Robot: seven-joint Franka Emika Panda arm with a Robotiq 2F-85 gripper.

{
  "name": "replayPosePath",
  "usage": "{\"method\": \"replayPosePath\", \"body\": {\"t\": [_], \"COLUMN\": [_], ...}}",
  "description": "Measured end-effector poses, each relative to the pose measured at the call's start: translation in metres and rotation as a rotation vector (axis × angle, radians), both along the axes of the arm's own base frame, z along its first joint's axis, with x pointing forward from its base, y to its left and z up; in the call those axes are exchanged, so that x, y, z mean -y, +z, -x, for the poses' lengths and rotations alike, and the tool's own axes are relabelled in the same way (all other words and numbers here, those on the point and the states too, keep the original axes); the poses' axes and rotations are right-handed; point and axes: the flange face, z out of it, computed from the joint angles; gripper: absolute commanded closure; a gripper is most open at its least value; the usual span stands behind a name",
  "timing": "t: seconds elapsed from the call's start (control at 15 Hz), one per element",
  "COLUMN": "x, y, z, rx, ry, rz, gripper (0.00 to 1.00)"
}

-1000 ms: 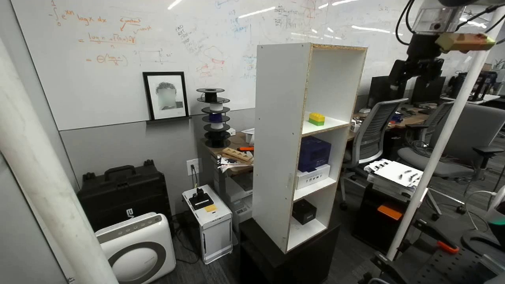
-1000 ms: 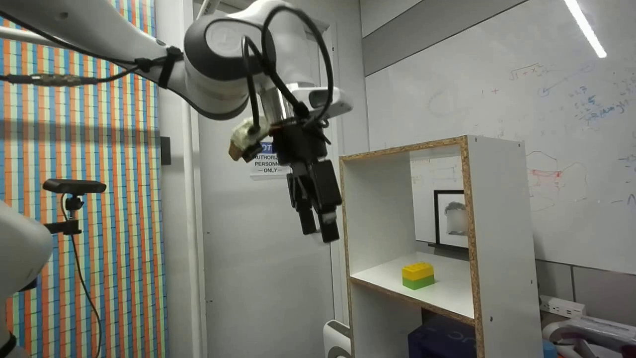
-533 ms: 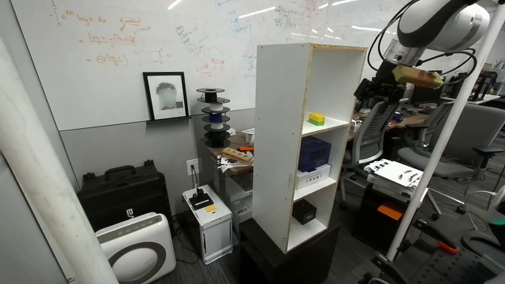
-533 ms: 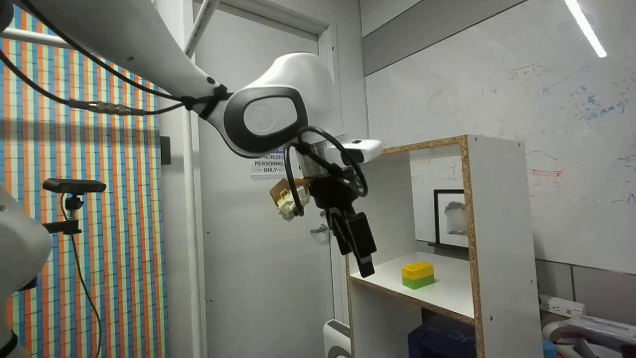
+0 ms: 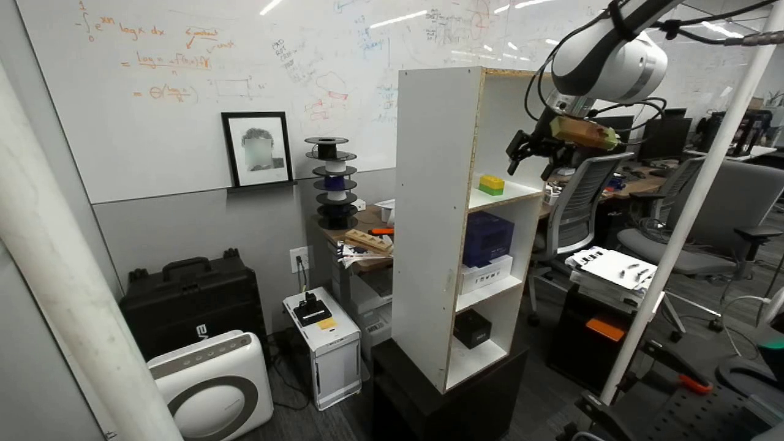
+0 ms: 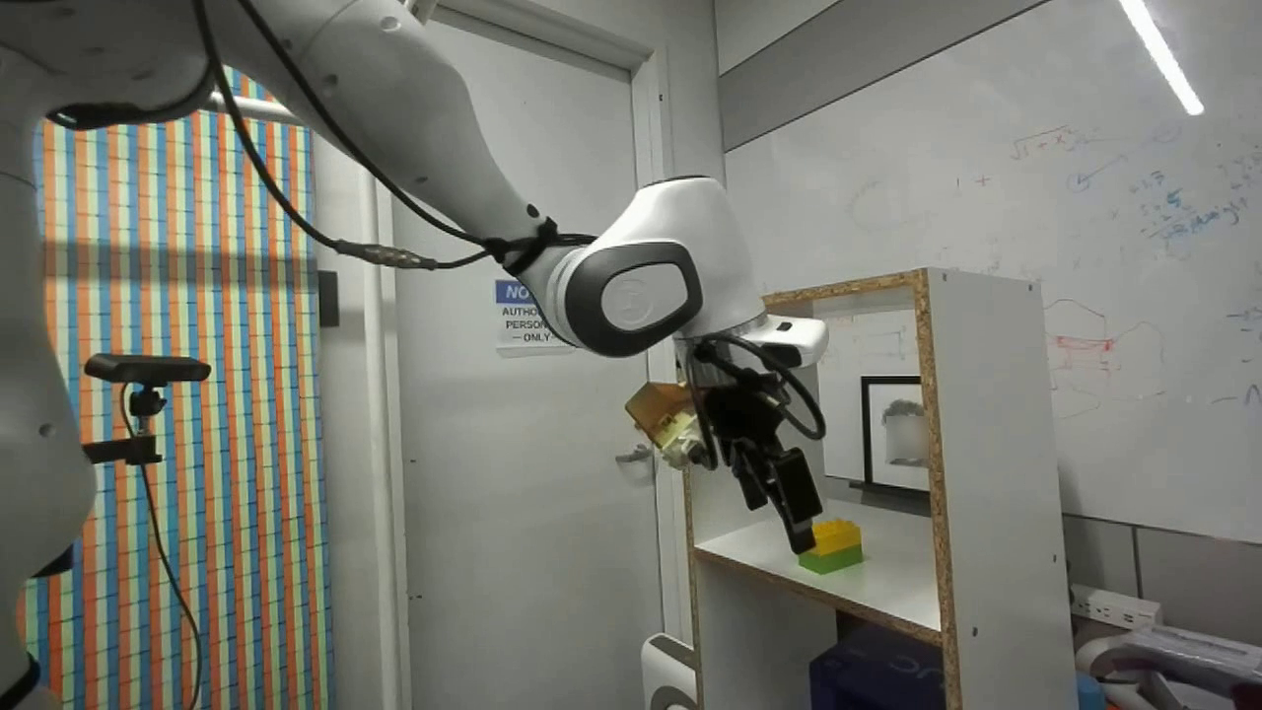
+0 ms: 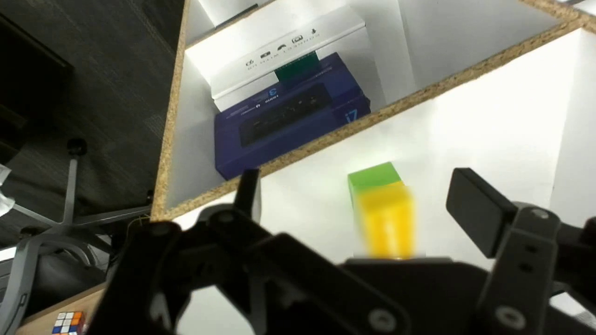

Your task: Put the lego bricks on the top of the shelf

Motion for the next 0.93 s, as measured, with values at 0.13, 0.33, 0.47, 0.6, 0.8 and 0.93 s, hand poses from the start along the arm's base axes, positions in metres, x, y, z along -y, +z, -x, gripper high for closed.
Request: {"method": "replayPosePath", "body": {"t": [0.13,0.33,0.47,0.6,0.8,0.93], "x": [-0.002,-0.003,-0.004,-0.005,-0.005,-0.003], "y": [-0.007,-0.022,-0.033,-0.042,-0.045,-0.043], "z": [-0.023,-0.051,-0.066,-0.076,-0.080,-0.078], "rx": [0.004,0.012,0.022,0.023,0.021,0.011], "ry": [-0.003,-0.016,-0.026,-0.030,-0.032,-0.035], "rz": [0.006,0.012,0.016,0.017,0.017,0.013], "gripper": [0.00,0.21,0.34,0.51,0.73,0.88]}}
